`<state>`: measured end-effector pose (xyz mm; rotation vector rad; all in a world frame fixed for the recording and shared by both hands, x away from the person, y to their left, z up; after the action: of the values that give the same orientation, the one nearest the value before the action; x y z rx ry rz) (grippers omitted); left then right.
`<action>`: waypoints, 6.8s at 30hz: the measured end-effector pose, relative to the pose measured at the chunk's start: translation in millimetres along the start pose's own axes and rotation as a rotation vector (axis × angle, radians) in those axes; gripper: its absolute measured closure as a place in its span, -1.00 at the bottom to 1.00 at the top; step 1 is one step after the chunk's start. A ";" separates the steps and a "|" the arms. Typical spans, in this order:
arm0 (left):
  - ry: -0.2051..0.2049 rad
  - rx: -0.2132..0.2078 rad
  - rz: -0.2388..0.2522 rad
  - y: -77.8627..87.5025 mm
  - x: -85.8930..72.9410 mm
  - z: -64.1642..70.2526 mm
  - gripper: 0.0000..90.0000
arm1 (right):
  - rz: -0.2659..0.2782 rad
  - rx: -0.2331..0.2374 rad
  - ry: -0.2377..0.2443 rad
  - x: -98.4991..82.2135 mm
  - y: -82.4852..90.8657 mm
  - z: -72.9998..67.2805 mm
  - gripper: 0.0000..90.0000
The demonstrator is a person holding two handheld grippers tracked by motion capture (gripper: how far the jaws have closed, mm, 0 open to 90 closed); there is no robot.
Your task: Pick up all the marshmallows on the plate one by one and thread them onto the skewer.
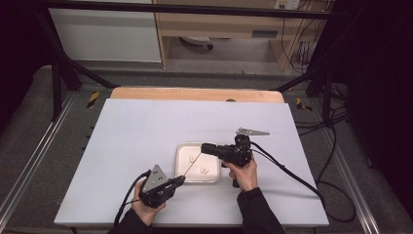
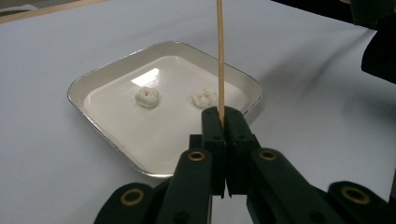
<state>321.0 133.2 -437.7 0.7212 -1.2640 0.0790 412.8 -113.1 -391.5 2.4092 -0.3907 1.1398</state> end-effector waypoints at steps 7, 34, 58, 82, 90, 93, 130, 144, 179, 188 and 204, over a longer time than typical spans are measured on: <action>-0.011 0.002 0.027 0.5 6.4 2.1 0.97 | -0.066 0.032 -0.006 -10.9 -8.3 -2.3 0.78; 0.067 -0.004 0.009 -8.0 5.5 -4.7 0.96 | -0.093 -0.053 0.132 -36.2 -15.6 -10.7 0.24; 0.091 0.008 -0.013 6.6 -2.0 -17.8 0.96 | -0.231 -0.342 0.432 -35.3 -16.6 16.2 -0.58; 0.091 0.002 -0.034 3.9 -3.9 -19.2 0.96 | -0.359 -0.317 0.563 -62.6 -38.4 30.2 0.38; 0.089 0.000 -0.040 2.9 -4.3 -18.9 0.96 | -0.353 -0.326 0.591 -62.7 -38.3 30.9 0.51; 0.088 0.000 -0.041 2.7 -4.5 -18.8 0.96 | -0.349 -0.336 0.583 -62.9 -38.1 30.7 0.55; 0.064 -0.029 -0.026 3.7 -2.5 -12.9 0.96 | -0.056 -0.138 0.194 -3.9 34.4 12.5 0.57; 0.039 -0.056 -0.019 2.2 -0.7 -6.2 0.96 | 0.013 -0.063 0.101 15.2 35.5 12.2 0.57; -0.016 -0.076 -0.040 -0.8 -1.5 -1.6 0.96 | -0.061 0.029 0.020 2.9 8.8 13.6 0.67; -0.012 -0.061 -0.048 -1.1 -2.6 -2.6 0.97 | -0.065 0.045 0.020 -4.5 5.6 10.4 0.71; 0.011 -0.057 -0.032 -5.5 0.3 -0.8 0.97 | -0.120 0.040 0.058 -28.4 -7.9 2.5 0.71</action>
<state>324.2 129.3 -440.0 0.6906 -1.2393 0.0206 400.2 -105.8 -417.3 2.3929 -0.2038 1.1710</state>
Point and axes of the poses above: each handheld gripper's, and its own axes: y roughly backward along the jaws, x roughly out of its top, z roughly to its right, the point moved 2 cm from there along -y, roughly forward along the jaws, and after that the axes turned 9 degrees about -x, right-handed, at the moved point
